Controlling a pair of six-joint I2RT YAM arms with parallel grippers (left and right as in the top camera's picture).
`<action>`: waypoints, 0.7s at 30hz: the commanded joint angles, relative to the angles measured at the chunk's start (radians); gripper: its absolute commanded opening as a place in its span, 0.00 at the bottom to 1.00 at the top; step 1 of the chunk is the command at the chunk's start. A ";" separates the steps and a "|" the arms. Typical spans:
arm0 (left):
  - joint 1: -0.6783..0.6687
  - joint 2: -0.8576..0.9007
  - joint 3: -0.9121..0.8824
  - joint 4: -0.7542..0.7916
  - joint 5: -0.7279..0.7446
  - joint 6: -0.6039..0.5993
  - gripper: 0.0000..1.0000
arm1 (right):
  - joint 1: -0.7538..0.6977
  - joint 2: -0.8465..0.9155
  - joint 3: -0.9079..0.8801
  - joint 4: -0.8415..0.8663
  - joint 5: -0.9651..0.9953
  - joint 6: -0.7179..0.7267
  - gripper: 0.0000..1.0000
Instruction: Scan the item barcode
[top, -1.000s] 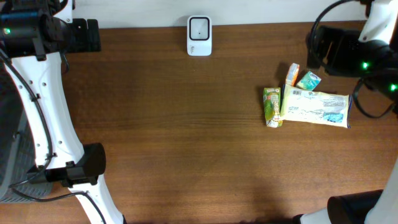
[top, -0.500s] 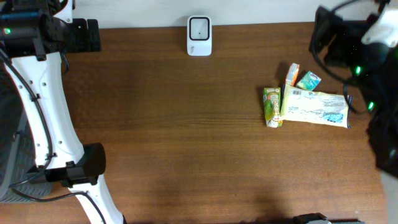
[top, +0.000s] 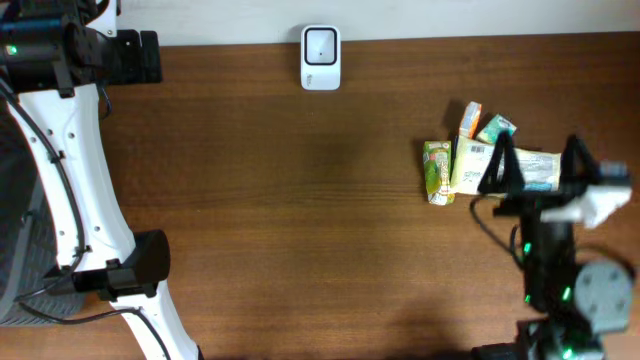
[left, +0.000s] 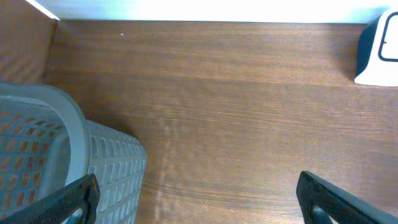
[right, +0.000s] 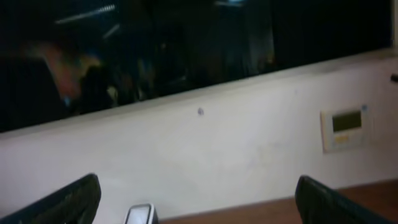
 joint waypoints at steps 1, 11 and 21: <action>0.006 -0.011 0.008 -0.001 -0.003 -0.006 0.99 | -0.008 -0.154 -0.214 0.092 0.005 0.014 0.99; 0.006 -0.011 0.008 -0.002 -0.003 -0.006 0.99 | -0.006 -0.472 -0.512 0.111 -0.049 0.014 0.99; 0.006 -0.011 0.008 -0.002 -0.003 -0.006 0.99 | -0.005 -0.484 -0.541 -0.076 -0.048 0.040 0.99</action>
